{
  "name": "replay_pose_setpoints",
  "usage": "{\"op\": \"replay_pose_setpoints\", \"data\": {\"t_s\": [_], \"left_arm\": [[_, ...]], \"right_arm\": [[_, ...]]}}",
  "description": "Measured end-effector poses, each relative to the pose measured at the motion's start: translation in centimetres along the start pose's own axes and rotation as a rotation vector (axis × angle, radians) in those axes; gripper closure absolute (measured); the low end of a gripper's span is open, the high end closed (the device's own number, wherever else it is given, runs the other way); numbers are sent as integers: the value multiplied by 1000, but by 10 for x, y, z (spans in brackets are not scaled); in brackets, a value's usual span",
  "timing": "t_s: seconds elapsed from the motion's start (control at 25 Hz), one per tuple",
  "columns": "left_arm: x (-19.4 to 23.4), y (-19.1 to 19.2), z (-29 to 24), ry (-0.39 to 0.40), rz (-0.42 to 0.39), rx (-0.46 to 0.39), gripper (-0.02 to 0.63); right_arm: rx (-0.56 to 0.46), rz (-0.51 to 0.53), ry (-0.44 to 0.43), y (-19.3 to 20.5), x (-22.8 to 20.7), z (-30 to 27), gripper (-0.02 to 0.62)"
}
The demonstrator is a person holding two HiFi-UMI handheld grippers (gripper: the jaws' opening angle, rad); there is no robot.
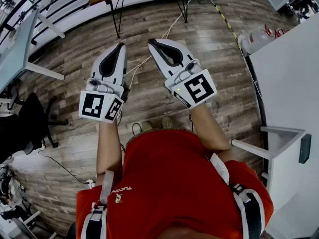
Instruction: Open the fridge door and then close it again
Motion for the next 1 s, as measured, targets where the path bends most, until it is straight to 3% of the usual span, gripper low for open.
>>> {"op": "replay_pose_setpoints", "data": {"t_s": [1.0], "left_arm": [[-28,10,-54,-66,-32,6,597]], "right_arm": [[-21,-23,-31,13,-64,33,571]]}}
Point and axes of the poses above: the fingertips, and each gripper's own axes: z backward along the fingers, x to its left, y out of its underside, the point moved 4 cm from there along z, backward along the fingers, and after that the axes turned 10 degrees about y, right-handed, at the moved point
